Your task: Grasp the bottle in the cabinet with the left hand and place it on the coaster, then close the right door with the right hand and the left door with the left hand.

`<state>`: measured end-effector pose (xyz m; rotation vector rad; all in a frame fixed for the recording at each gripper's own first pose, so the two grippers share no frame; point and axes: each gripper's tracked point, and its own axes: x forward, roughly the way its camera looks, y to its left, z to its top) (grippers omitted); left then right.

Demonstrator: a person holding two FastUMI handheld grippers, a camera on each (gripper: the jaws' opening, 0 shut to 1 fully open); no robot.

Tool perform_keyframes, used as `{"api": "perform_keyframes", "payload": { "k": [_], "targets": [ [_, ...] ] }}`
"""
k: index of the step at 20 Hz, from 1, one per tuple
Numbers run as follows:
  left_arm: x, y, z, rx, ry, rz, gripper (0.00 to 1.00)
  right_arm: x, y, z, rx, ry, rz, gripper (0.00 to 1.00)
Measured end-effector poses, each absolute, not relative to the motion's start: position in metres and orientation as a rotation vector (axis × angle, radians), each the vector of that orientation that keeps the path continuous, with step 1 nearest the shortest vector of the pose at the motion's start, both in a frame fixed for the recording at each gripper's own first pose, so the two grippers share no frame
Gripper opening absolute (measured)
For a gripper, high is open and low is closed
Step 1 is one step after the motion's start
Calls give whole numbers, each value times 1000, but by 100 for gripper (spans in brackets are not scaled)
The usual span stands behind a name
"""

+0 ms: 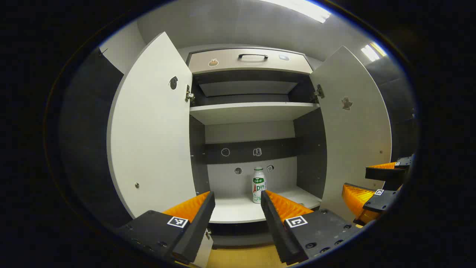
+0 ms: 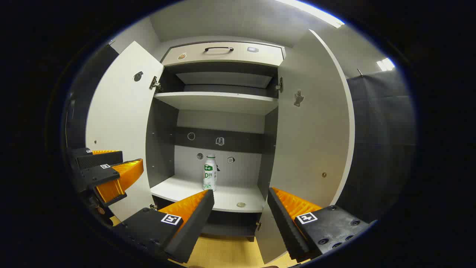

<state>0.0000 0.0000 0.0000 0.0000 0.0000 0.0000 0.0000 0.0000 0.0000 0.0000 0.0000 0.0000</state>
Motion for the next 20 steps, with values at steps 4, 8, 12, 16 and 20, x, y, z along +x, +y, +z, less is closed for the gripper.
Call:
{"api": "perform_keyframes", "payload": {
  "k": [4, 8, 12, 16, 20],
  "targets": [
    [2, -4, -6, -35, 20, -22, 78, -1, 0, 0, 0, 1, 2, 96],
    [3, -3, -10, -10, 32, -18, 79, -2, 6, 0, 1, 0, 15, 96],
    [1, -9, -4, -27, 0, -58, 82, -4, 8, 0, -16, -4, 16, 97],
    [0, -17, -5, -32, -4, -89, 88, -2, 10, 1, -4, -8, 21, 97],
    [8, -16, -10, -55, 14, -79, 90, 2, 8, -1, -4, -4, 27, 97]
  ]
}}
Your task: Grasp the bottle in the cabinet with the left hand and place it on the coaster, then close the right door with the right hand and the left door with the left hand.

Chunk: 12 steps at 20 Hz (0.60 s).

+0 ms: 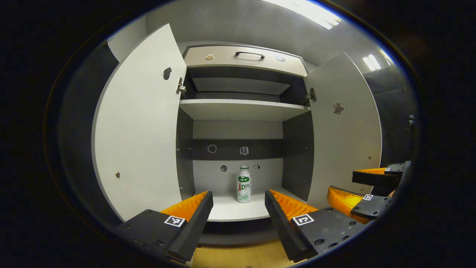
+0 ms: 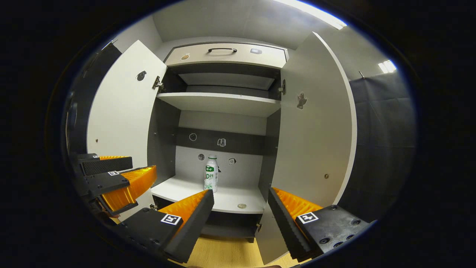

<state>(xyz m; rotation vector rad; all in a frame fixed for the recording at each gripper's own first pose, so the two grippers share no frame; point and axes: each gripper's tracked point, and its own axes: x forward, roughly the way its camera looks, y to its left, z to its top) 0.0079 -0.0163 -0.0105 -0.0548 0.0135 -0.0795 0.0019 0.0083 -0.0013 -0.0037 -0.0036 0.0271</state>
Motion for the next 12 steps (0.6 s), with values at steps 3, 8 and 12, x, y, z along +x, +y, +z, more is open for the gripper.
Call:
{"api": "perform_keyframes", "payload": {
  "k": [3, 8, 12],
  "targets": [
    [19, -18, -18, -56, 34, -68, 90, 7, 8, -6, -3, 6, 37, 97],
    [51, -24, -31, -70, 82, -67, 90, 22, 8, -6, -9, -4, 53, 97],
    [85, -34, -37, -78, 103, -79, 90, 40, 6, -5, -2, -13, 57, 97]
  ]
}}
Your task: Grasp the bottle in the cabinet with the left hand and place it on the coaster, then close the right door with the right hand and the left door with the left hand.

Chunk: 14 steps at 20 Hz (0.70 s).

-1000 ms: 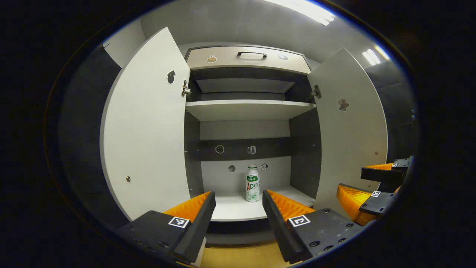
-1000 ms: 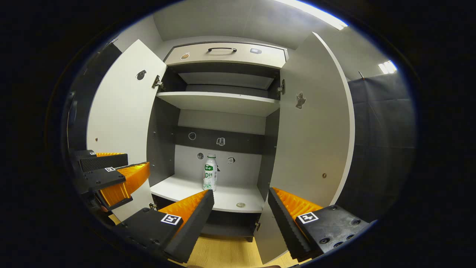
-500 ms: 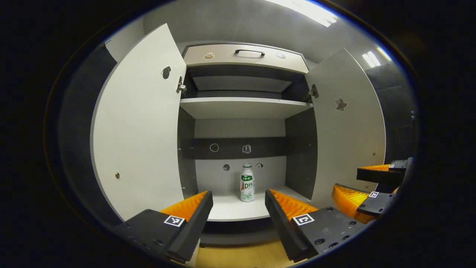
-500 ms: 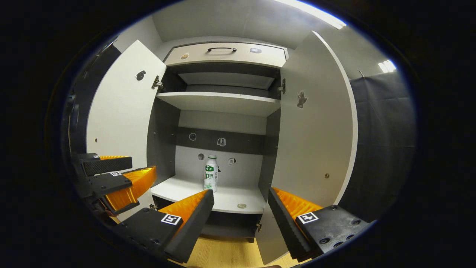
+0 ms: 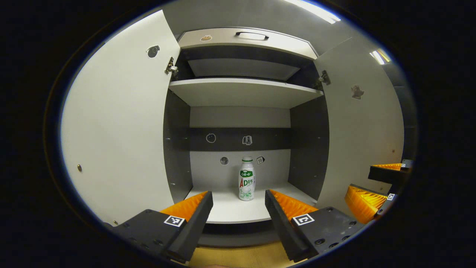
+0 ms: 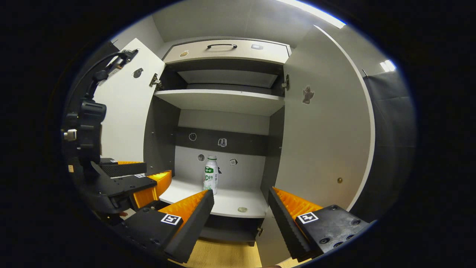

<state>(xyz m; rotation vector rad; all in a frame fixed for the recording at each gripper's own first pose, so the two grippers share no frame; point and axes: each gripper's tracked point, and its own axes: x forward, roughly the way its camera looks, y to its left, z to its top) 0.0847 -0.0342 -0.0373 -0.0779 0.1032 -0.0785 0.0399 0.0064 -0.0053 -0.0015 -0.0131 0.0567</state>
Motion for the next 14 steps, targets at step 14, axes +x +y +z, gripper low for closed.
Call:
{"api": "perform_keyframes", "payload": {
  "k": [14],
  "targets": [
    [215, -62, -43, -42, 63, -112, 89, 118, 4, -27, 51, 37, 56, 97]
  ]
}}
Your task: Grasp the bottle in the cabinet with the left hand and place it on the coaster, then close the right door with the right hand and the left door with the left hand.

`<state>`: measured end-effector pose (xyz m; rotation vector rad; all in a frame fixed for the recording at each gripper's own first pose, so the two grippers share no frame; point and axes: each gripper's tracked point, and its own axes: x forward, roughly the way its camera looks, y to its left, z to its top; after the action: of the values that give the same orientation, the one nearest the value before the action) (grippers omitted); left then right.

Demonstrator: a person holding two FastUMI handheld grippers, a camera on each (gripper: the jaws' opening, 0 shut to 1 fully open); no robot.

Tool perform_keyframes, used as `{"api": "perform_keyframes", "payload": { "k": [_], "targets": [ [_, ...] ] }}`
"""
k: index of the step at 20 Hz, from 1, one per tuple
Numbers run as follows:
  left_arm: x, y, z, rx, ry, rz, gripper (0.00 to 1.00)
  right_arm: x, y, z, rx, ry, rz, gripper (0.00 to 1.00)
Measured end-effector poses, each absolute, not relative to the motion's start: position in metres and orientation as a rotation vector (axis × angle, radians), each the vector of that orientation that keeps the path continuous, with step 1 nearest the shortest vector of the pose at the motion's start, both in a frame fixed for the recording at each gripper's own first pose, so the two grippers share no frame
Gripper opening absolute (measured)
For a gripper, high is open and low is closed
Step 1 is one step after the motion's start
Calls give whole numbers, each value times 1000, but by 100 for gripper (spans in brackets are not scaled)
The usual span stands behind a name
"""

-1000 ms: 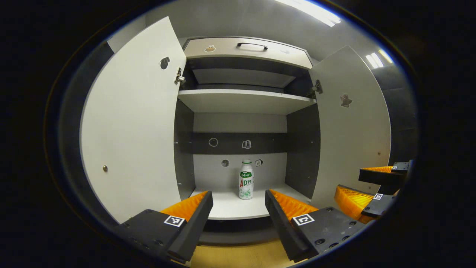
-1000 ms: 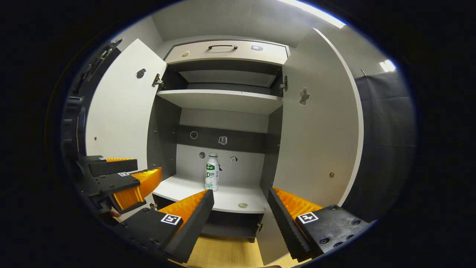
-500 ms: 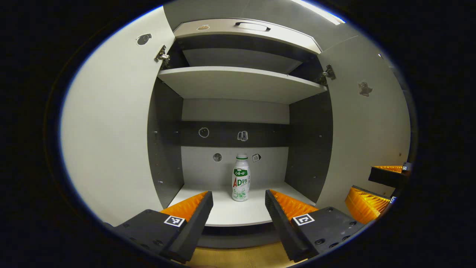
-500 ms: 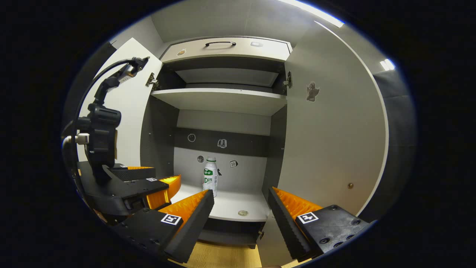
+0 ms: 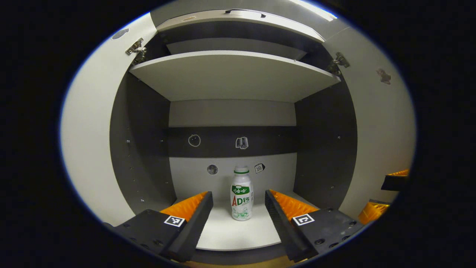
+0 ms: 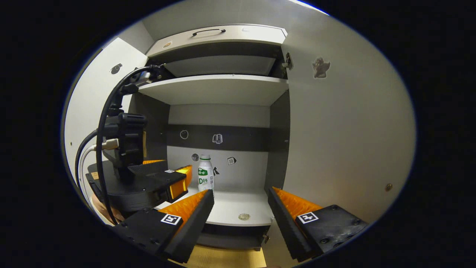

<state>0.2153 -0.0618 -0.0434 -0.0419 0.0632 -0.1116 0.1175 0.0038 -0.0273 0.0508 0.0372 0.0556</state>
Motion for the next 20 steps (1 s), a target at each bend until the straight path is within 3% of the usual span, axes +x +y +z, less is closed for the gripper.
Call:
{"api": "perform_keyframes", "payload": {
  "k": [5, 16, 19, 20],
  "targets": [
    [246, -82, -56, -36, 77, -168, 86, 147, 13, -38, 63, 38, 68, 97],
    [318, -81, -90, 23, 52, -142, 77, 197, 0, -87, 36, 137, 20, 97],
    [332, -79, -92, 53, 31, -126, 80, 205, 2, -95, 12, 154, 22, 97],
    [336, -80, -93, 47, 24, -131, 76, 207, 3, -97, 5, 158, 22, 97]
  ]
}}
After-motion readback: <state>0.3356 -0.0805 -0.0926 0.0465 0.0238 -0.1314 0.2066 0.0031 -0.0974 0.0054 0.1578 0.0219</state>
